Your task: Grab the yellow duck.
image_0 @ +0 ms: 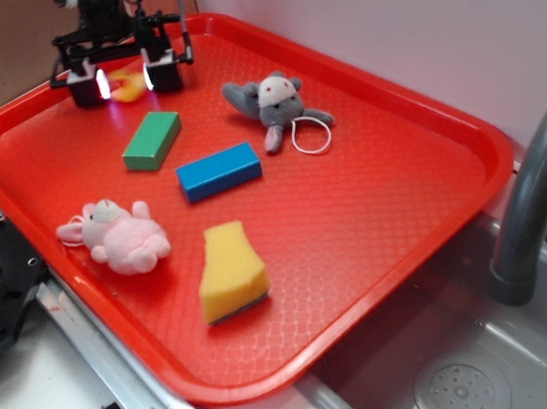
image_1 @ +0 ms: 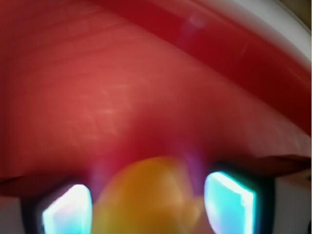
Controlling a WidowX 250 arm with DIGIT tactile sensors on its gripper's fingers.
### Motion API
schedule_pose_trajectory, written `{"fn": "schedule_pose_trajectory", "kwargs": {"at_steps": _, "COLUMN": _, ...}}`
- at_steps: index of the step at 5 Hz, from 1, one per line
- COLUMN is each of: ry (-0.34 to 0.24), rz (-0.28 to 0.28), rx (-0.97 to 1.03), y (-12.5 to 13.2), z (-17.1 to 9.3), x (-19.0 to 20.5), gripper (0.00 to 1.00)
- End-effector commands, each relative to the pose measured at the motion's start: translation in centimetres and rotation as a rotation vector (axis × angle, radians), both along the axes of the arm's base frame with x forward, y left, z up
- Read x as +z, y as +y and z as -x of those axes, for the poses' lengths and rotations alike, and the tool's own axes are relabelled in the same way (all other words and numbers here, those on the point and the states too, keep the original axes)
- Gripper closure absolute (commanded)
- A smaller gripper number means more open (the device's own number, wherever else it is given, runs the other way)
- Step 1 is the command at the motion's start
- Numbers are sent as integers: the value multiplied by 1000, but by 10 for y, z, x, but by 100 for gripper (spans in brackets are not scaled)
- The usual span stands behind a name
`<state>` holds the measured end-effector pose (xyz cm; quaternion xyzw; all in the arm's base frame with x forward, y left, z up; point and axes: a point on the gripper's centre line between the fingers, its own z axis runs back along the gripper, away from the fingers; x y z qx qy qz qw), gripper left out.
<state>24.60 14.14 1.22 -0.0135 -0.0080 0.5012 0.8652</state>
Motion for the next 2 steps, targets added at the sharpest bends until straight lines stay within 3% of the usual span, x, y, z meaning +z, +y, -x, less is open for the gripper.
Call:
{"fn": "schedule_pose_trajectory", "kwargs": {"at_steps": 1, "ry": -25, "rz": 61, "rx": -107, "y": 3, "z": 9, "x": 14, "gripper": 100}}
{"fn": "schedule_pose_trajectory", "kwargs": {"at_steps": 2, "ry": -16, "rz": 2, "rx": -189, "y": 1, "z": 8, "x": 42, "gripper": 100}}
